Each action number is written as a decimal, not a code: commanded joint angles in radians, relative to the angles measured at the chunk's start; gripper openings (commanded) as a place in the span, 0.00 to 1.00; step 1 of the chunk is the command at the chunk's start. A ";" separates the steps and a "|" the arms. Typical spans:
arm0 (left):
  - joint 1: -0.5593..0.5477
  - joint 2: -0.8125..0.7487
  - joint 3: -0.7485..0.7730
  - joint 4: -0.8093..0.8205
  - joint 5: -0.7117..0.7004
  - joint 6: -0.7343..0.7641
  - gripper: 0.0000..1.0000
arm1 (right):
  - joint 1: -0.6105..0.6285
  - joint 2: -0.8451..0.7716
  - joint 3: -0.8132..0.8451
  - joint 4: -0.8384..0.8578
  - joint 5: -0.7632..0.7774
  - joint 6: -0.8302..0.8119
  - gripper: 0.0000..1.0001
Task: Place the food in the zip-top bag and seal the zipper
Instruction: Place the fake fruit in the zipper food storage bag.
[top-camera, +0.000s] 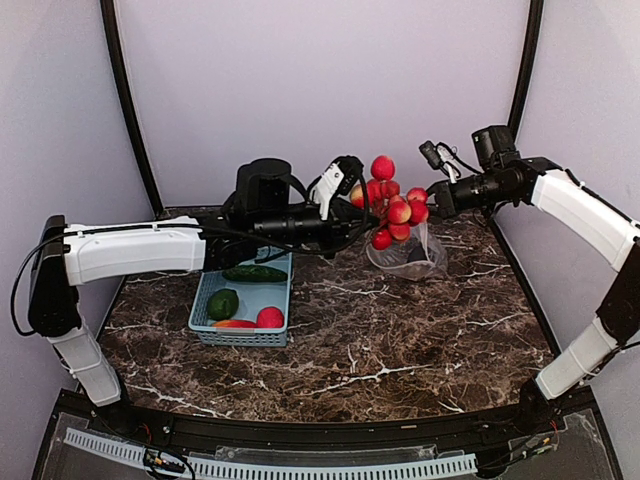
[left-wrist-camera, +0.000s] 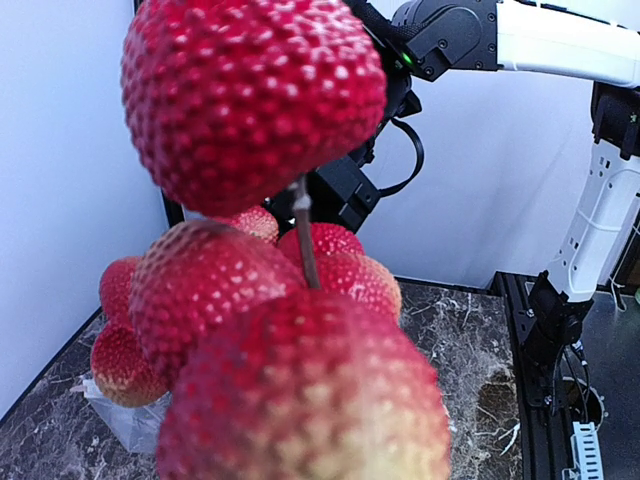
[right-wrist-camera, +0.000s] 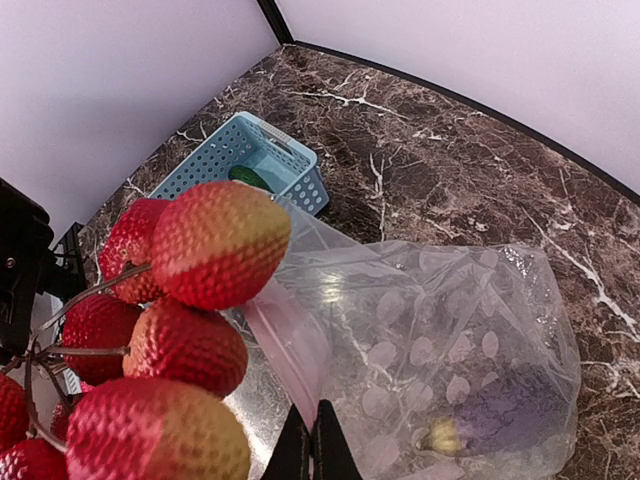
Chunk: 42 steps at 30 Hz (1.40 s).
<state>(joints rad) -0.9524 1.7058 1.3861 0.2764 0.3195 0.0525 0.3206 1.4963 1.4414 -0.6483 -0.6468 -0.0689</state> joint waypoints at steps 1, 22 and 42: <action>-0.012 0.008 0.036 0.045 0.034 0.035 0.03 | 0.006 0.013 0.008 0.019 -0.017 0.011 0.00; -0.053 0.030 -0.001 -0.021 -0.029 0.035 0.02 | 0.000 0.027 0.071 0.002 0.018 0.012 0.00; 0.003 0.133 0.092 0.004 -0.243 -0.297 0.01 | 0.001 -0.073 -0.041 0.031 0.069 -0.021 0.00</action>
<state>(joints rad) -0.9707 1.8679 1.4574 0.2287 0.0837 -0.1600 0.3195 1.4509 1.4204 -0.6506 -0.5900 -0.0776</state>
